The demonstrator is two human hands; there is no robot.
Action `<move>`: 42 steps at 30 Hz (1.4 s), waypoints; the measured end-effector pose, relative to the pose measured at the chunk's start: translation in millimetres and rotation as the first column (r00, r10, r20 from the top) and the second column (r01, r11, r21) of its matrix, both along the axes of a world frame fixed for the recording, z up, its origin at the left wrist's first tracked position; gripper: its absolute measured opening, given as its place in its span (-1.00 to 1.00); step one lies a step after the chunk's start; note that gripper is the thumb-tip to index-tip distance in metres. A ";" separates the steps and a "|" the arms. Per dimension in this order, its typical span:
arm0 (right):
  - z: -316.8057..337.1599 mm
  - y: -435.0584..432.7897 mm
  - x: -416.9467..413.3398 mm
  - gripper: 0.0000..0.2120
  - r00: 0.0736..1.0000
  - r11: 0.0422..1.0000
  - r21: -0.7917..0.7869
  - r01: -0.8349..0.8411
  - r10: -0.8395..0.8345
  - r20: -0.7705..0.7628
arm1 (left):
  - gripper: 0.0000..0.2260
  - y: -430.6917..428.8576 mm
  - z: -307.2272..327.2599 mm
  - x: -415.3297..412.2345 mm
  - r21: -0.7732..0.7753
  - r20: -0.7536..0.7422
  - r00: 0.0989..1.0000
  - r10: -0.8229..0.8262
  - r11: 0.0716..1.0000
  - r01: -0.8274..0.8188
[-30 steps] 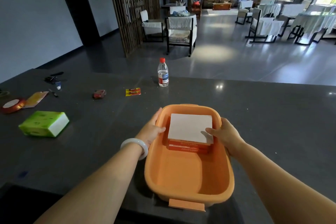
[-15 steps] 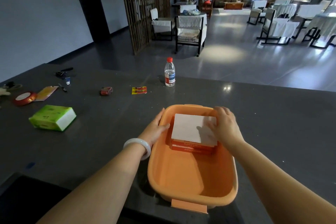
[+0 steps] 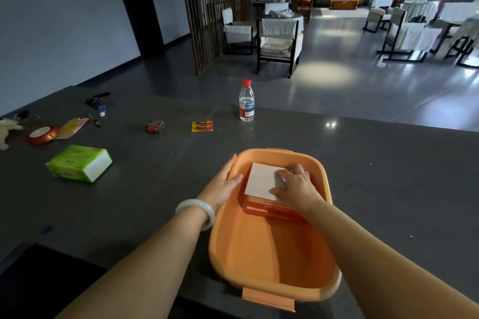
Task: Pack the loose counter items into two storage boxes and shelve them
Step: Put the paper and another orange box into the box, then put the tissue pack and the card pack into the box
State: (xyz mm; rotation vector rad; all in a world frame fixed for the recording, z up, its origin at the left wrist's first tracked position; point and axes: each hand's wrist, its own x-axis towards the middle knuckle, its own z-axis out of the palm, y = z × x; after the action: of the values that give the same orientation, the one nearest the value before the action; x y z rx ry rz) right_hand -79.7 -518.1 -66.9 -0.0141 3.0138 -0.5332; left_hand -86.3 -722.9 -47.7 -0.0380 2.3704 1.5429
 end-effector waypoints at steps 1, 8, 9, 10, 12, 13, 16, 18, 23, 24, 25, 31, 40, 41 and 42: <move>-0.8 0.5 -0.1 -0.62 1.000 0.999 0.034 -0.007 0.007 -0.002 | -0.49 0.1 0.8 -0.1 0.014 -0.004 1.000 -0.015 1.000 0.015; -7.3 1.8 -4.4 -0.53 1.000 0.998 0.061 0.013 -0.012 -0.005 | -0.47 3.4 5.8 2.9 0.007 -0.001 1.000 0.000 1.000 0.000; -4.3 0.9 -3.1 -0.50 0.999 0.999 0.047 0.027 -0.025 -0.022 | -0.46 2.5 5.4 1.1 0.014 -0.010 1.000 0.007 1.000 -0.007; 0.7 -1.3 -0.7 -0.49 0.999 0.999 0.022 0.036 -0.036 -0.038 | -0.45 1.7 5.0 -0.4 0.019 -0.008 1.000 0.015 1.000 -0.015; 15.0 -6.6 4.5 -0.47 0.997 0.998 -0.036 0.049 -0.051 -0.066 | -0.45 -1.4 5.8 -0.7 0.015 -0.033 0.999 0.037 0.999 -0.036; 20.2 -9.4 5.0 -0.48 0.995 0.998 -0.039 0.046 -0.049 -0.083 | -0.45 -4.2 6.1 -1.1 -0.003 -0.051 0.998 0.026 1.000 -0.026; 35.7 -21.6 3.6 -0.52 0.994 0.997 -0.076 -0.008 0.000 -0.112 | -0.49 -17.8 7.9 -0.8 -0.224 -0.131 0.991 -0.013 0.974 -0.017; 42.6 -34.6 -1.3 -0.54 0.991 0.992 -0.100 -0.077 0.065 -0.117 | -0.50 -34.2 9.4 1.4 -0.421 -0.186 0.981 -0.058 0.907 -0.026; 63.4 -89.6 -13.6 -0.49 0.950 0.952 -0.033 -0.303 0.300 -0.087 | -0.48 -94.0 20.0 16.0 -0.725 -0.182 0.978 -0.099 0.686 -0.066; 66.8 -104.1 -15.6 -0.49 0.940 0.940 -0.034 -0.339 0.337 -0.055 | -0.47 -107.0 22.8 19.7 -0.763 -0.183 0.979 -0.090 0.641 -0.083; 68.7 -118.7 -17.9 -0.48 0.927 0.927 -0.026 -0.374 0.373 -0.025 | -0.47 -119.3 25.3 23.3 -0.795 -0.182 0.980 -0.084 0.598 -0.096; 71.2 -198.0 -24.9 -0.45 0.857 0.861 -0.030 -0.508 0.509 0.077 | -0.43 -193.1 31.6 43.9 -0.857 -0.136 0.991 -0.017 0.504 -0.109; 68.6 -356.2 -41.9 -0.31 0.815 0.816 0.034 -0.576 0.571 0.096 | -0.39 -341.7 25.6 60.3 -0.894 -0.109 0.992 0.065 0.430 -0.127; 68.1 -378.4 -44.3 -0.31 0.808 0.809 0.035 -0.587 0.582 0.095 | -0.39 -362.5 25.1 62.0 -0.894 -0.108 0.991 0.080 0.427 -0.132; 67.0 -400.2 -46.3 -0.31 0.800 0.801 0.034 -0.598 0.593 0.093 | -0.39 -383.1 24.1 63.5 -0.892 -0.108 0.990 0.095 0.429 -0.139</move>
State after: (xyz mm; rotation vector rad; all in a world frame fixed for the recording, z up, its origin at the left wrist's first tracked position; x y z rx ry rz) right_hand -126.0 -918.3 0.2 -0.8858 2.7152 -0.3544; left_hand -22.8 -1106.0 -23.6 -0.4203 2.9702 0.0839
